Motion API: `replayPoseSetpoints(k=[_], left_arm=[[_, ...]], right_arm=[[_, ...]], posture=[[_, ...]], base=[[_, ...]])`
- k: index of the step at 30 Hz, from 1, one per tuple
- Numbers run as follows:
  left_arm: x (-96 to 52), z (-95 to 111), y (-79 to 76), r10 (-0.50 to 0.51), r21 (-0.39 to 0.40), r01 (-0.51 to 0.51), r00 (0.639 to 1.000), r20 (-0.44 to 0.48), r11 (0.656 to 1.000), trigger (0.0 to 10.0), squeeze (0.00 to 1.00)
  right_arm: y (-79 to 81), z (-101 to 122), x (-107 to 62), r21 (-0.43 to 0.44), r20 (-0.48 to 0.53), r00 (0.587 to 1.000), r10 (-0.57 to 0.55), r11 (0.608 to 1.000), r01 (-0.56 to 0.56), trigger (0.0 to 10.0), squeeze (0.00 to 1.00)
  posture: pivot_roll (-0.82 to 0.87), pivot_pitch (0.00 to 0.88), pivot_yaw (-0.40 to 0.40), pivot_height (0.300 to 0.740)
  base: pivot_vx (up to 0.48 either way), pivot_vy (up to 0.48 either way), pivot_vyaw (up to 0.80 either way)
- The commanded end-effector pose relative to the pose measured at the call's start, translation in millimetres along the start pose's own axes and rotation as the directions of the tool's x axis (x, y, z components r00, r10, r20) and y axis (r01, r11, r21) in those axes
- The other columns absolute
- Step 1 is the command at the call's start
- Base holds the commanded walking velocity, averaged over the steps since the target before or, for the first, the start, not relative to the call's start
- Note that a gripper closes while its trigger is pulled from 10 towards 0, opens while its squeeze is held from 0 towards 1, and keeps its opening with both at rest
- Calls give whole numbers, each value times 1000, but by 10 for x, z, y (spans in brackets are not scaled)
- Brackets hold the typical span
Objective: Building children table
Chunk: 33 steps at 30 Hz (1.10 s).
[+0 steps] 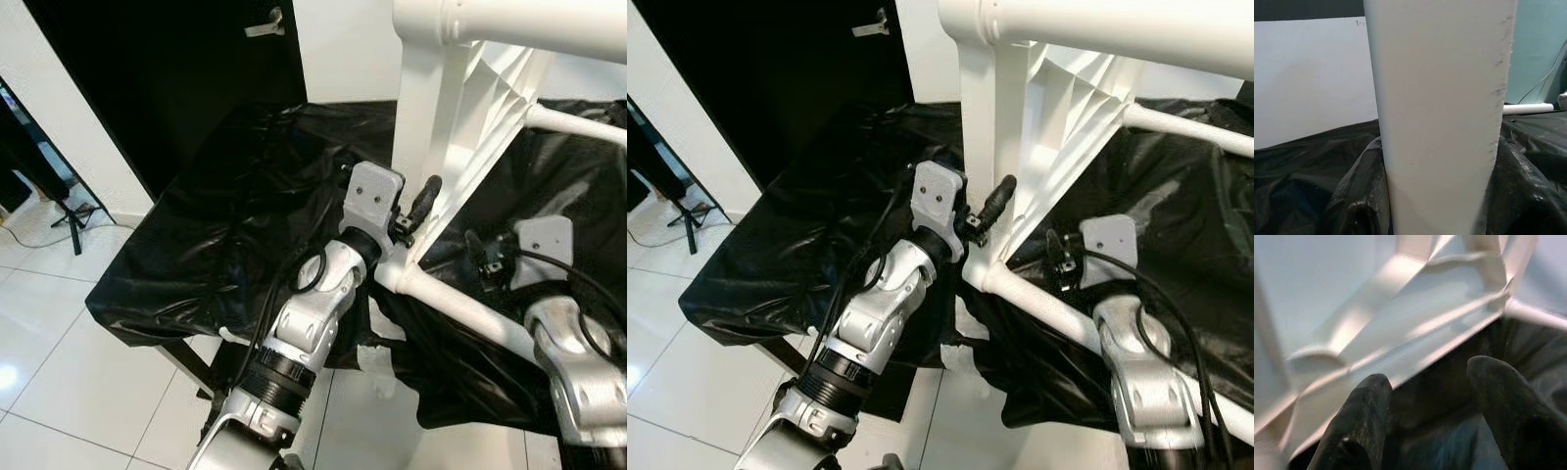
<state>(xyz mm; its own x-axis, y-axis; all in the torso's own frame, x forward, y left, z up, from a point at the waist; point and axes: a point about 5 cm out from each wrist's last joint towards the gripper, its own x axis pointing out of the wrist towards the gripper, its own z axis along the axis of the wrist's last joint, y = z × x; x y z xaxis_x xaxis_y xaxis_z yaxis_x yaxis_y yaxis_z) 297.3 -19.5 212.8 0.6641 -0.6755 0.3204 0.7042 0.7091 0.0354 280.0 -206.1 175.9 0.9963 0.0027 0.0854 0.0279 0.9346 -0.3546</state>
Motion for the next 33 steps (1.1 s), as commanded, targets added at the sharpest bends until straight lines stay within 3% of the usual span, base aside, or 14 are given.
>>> replayPoseSetpoints(k=[1,2,3,4,5,9,11,16,24,29,30,31,32,33], left_arm=[[13,-38,-90,-55,6,55,998,-23,998,0,0],[13,-38,-90,-55,6,55,998,-23,998,0,0],[5,-41,-85,-51,7,52,998,-25,999,0,0],[5,-41,-85,-51,7,52,998,-25,999,0,0],[-3,-46,-79,-47,7,47,999,-26,999,0,0],[-9,-52,-73,-43,7,43,999,-27,999,0,0],[-16,-58,-65,-41,8,41,999,-27,999,0,0],[-22,-59,-62,-39,9,39,999,-26,999,0,0],[-47,-63,-55,-35,5,36,999,-25,999,0,0],[-71,-62,-54,-33,-5,33,999,-20,999,0,0],[-86,-55,-51,-32,-12,32,999,-13,999,0,0],[-99,-43,-43,-29,-16,29,1000,-2,999,0,0],[-108,-33,-33,-25,-19,25,1000,6,1000,0,0],[-117,-22,-16,-17,-22,17,1000,14,1000,706,0]], right_arm=[[33,-44,25,-7,-10,1000,11,1000,-11,8588,0],[33,-44,25,-7,-10,1000,11,1000,-11,8588,0],[-4,-62,143,-9,-14,1000,-17,1000,16,3137,0],[-4,-62,143,-9,-14,1000,-17,1000,16,3137,0],[-61,-87,260,-7,-25,998,-61,998,61,0,0],[-127,-114,397,-13,-40,993,-109,994,108,0,0],[-278,-114,632,-45,-59,978,-200,979,198,0,0],[-384,-94,773,-73,-62,967,-246,968,241,0,0],[-328,-123,924,-77,-91,983,-156,986,149,0,0],[-51,-141,946,56,-90,993,70,996,-65,0,0],[115,-133,903,122,-64,978,200,974,-191,471,0],[203,-114,845,172,-36,966,255,954,-245,3216,0],[236,-105,805,197,-17,963,268,945,-260,10000,0],[239,-95,751,207,-1,966,260,945,-254,10000,0]], posture=[[34,0,98,740],[34,0,98,740],[46,0,93,740],[46,0,93,740],[55,0,91,740],[62,0,89,740],[73,0,85,740],[77,0,85,740],[87,0,82,740],[97,0,77,740],[94,0,76,740],[93,0,74,740],[92,0,73,740],[89,0,74,740]], base=[[0,0,0],[0,0,0],[0,0,0],[0,0,0],[0,0,0],[0,0,0],[0,0,0],[0,0,0],[0,0,0],[0,0,0],[0,0,0],[0,0,0],[0,0,0],[0,0,0]])
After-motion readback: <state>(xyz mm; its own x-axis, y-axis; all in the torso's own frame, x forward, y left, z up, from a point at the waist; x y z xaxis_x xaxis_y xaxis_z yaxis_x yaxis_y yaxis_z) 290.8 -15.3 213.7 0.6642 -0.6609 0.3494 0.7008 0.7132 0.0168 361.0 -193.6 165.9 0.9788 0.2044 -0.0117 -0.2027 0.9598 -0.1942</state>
